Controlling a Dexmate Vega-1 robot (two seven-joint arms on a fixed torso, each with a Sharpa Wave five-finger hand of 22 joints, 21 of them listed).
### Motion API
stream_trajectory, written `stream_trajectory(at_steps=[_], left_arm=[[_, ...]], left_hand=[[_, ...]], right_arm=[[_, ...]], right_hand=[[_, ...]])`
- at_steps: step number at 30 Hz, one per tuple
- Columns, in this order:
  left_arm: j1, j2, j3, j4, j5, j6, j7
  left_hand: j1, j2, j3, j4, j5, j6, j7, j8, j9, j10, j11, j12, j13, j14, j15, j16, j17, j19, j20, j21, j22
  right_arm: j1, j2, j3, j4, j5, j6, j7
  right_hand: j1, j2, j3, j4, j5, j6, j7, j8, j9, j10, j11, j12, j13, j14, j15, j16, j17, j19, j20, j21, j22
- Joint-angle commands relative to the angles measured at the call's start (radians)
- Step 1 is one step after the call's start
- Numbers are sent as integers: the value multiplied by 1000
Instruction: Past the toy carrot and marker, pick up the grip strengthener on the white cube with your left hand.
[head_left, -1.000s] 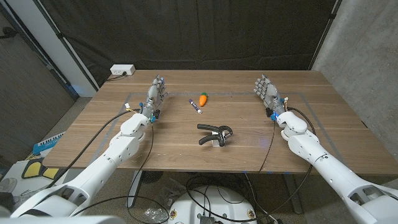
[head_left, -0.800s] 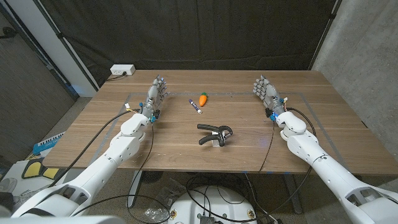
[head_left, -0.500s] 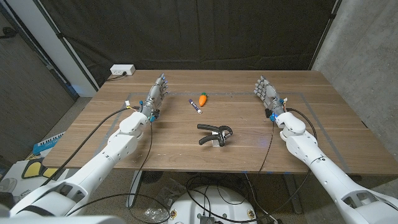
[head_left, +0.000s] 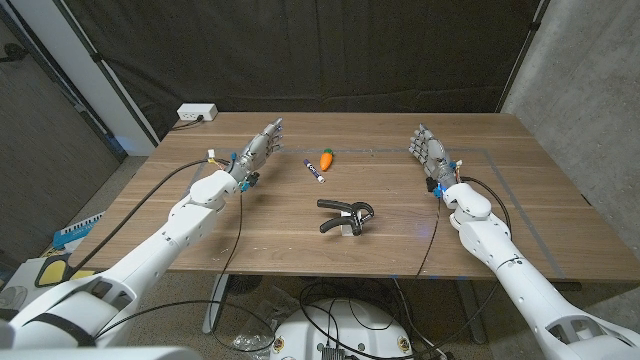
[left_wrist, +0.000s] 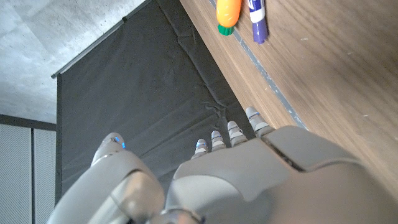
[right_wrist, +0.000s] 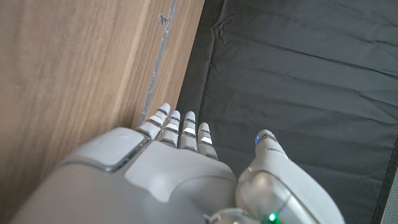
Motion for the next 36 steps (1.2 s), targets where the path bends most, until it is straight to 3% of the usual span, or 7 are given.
stream_trajectory(at_steps=[1,21,36], left_arm=[[-17,36,22,-68,73,-19,-25],[3,131,22,-260,192,2,-66],[4,231,21,-395,306,33,-138]], left_hand=[[14,4,1,-7,-3,-101,5,5,2,5,7,4,3,3,3,1,3,8,0,-3,3],[31,12,1,-13,-5,-76,9,13,3,21,8,7,3,13,-4,3,5,20,3,-3,5],[42,15,-2,-17,-8,-50,24,22,3,29,12,8,3,9,-6,0,5,23,2,-6,6]], right_arm=[[-45,16,28,-56,-28,-11,-14],[-111,41,21,-138,-49,28,-68],[-163,39,0,-216,-70,34,-132]], right_hand=[[5,-1,3,-9,-2,4,-5,7,3,4,7,5,1,-2,9,5,4,-3,7,-6,3],[10,8,6,-13,-2,20,-9,12,3,20,12,11,1,3,10,7,4,0,9,-5,4],[11,9,5,-16,-3,24,-12,13,3,24,11,12,1,6,10,8,4,1,9,-5,5]])
